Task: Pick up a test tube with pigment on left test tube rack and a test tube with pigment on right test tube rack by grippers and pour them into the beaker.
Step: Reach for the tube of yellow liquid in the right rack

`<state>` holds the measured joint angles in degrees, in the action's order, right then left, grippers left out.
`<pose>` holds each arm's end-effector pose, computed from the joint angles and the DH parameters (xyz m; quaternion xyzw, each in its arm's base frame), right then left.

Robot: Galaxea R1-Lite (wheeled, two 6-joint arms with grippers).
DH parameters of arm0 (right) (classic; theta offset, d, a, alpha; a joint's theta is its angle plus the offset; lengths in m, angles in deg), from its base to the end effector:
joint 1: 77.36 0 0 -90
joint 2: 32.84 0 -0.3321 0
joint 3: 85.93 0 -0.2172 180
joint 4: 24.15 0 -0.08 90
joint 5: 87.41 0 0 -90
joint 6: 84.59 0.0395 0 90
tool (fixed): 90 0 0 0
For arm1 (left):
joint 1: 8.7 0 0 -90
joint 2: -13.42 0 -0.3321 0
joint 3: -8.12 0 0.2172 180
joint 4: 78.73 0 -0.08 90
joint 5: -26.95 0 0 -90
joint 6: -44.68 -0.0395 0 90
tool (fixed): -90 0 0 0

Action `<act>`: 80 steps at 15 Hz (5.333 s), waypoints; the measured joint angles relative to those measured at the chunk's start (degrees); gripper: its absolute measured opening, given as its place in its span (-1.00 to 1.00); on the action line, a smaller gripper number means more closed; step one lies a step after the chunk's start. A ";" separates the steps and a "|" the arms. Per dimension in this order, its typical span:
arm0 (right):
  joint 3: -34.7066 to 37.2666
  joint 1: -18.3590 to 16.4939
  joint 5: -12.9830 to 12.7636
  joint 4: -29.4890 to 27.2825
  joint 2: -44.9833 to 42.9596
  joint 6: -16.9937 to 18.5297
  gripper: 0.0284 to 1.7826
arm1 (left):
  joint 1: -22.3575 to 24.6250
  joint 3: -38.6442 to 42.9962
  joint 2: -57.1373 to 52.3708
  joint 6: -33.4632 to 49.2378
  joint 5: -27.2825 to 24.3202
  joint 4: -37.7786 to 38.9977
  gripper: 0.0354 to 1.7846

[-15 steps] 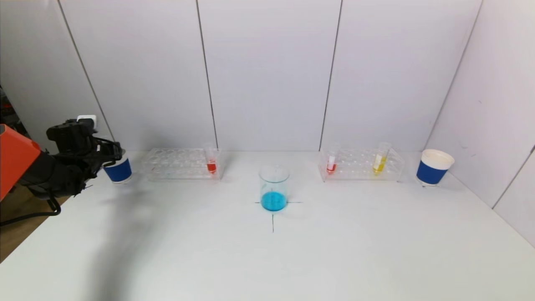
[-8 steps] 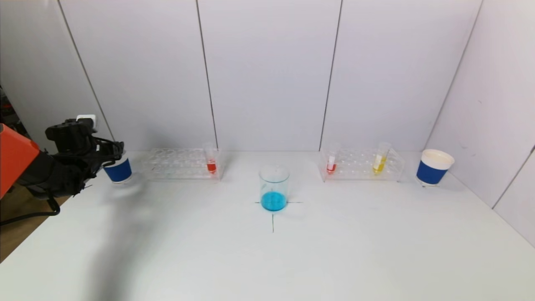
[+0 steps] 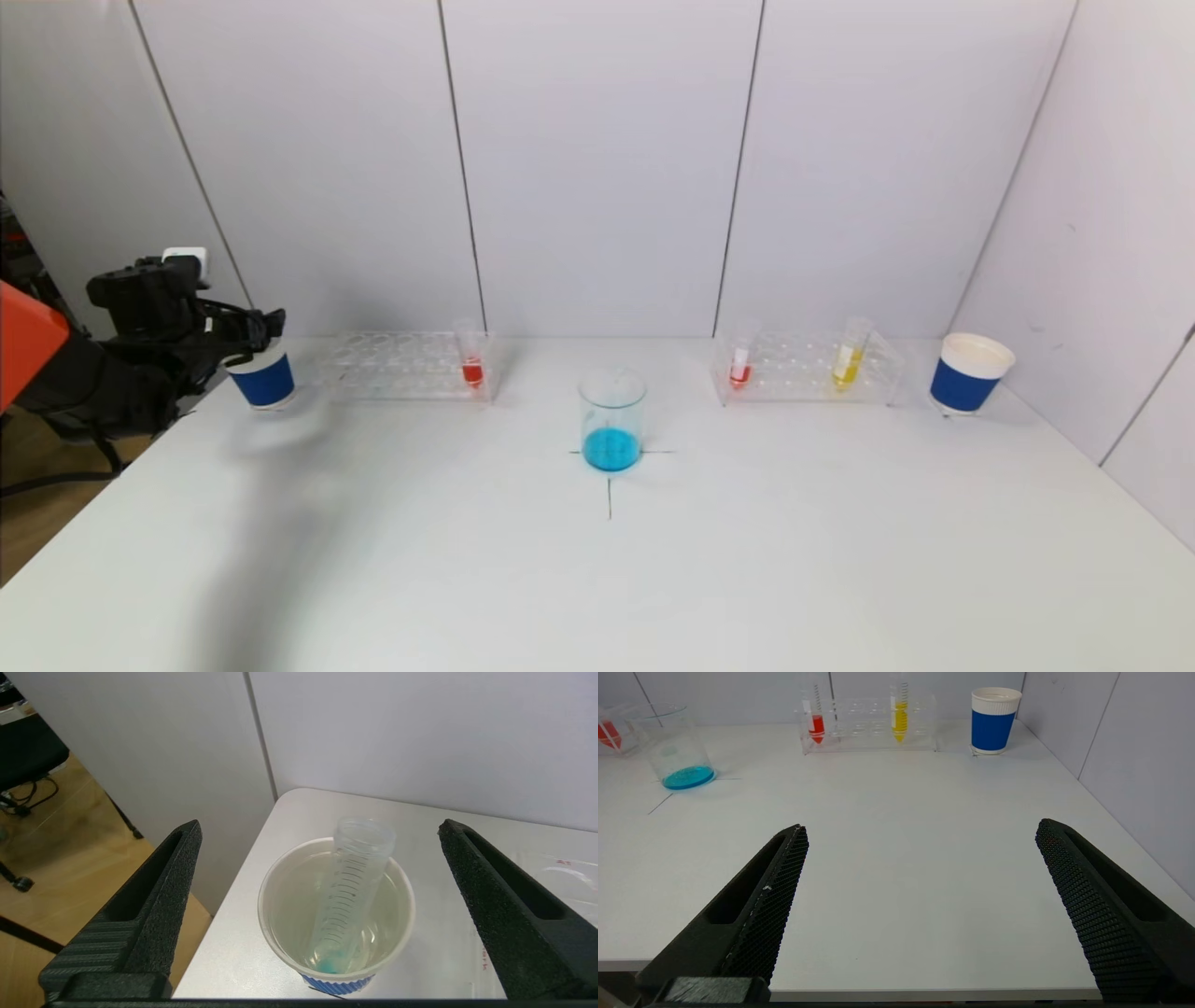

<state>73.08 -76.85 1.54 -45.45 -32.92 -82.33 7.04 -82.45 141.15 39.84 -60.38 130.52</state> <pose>-0.0099 -0.0008 0.0771 0.0197 0.0019 -0.0048 0.9998 0.4756 0.1360 0.1150 0.0337 0.0752 0.1566 0.9842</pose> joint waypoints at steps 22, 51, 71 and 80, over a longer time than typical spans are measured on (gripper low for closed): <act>-0.02 0.00 0.01 0.02 0.00 0.02 0.99 | -9.26 34.73 -70.27 1.97 -7.24 -31.50 0.98; -0.02 0.00 0.00 0.02 0.00 -0.05 0.99 | -9.79 65.63 -112.39 0.13 -6.63 -55.97 0.98; -0.02 0.00 0.00 0.02 0.00 0.00 0.99 | -15.49 69.90 -127.73 1.97 -2.36 -51.12 0.98; -0.02 0.00 0.00 0.00 0.00 0.00 0.99 | -15.49 70.23 -127.73 3.08 -2.45 -49.96 0.98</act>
<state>73.06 -76.85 1.54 -45.45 -32.92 -82.33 -8.45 -12.22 13.42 42.92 -62.83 80.56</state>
